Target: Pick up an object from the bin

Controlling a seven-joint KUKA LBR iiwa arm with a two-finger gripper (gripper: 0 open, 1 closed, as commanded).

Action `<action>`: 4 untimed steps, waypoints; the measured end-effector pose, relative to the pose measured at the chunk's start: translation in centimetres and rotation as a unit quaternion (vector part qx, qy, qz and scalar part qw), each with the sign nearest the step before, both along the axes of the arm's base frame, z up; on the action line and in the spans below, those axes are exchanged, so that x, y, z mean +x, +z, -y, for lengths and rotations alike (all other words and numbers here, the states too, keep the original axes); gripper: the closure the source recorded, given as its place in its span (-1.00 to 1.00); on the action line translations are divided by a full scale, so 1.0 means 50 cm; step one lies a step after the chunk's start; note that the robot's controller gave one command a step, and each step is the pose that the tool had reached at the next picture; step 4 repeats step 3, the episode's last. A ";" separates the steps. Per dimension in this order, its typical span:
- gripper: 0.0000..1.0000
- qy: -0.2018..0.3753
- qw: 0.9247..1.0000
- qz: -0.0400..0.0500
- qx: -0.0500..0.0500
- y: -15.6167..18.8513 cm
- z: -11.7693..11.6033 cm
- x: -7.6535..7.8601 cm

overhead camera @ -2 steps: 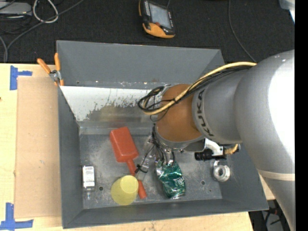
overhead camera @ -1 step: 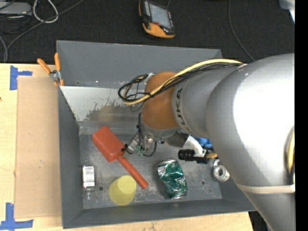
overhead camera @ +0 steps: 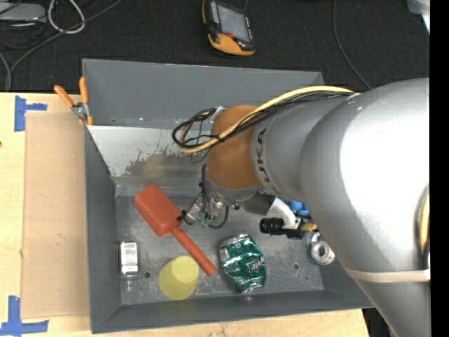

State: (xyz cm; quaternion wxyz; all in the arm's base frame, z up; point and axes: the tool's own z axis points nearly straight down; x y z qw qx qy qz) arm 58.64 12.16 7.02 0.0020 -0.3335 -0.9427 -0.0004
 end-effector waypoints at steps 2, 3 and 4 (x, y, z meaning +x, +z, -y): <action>1.00 0.000 1.000 -0.001 0.000 0.025 0.000 0.000; 1.00 0.001 1.000 -0.003 0.000 0.095 0.002 -0.003; 1.00 0.001 1.000 -0.003 0.000 0.095 0.002 -0.003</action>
Offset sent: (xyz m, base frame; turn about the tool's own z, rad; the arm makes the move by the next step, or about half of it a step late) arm -0.0005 -0.0002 0.0057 -0.0002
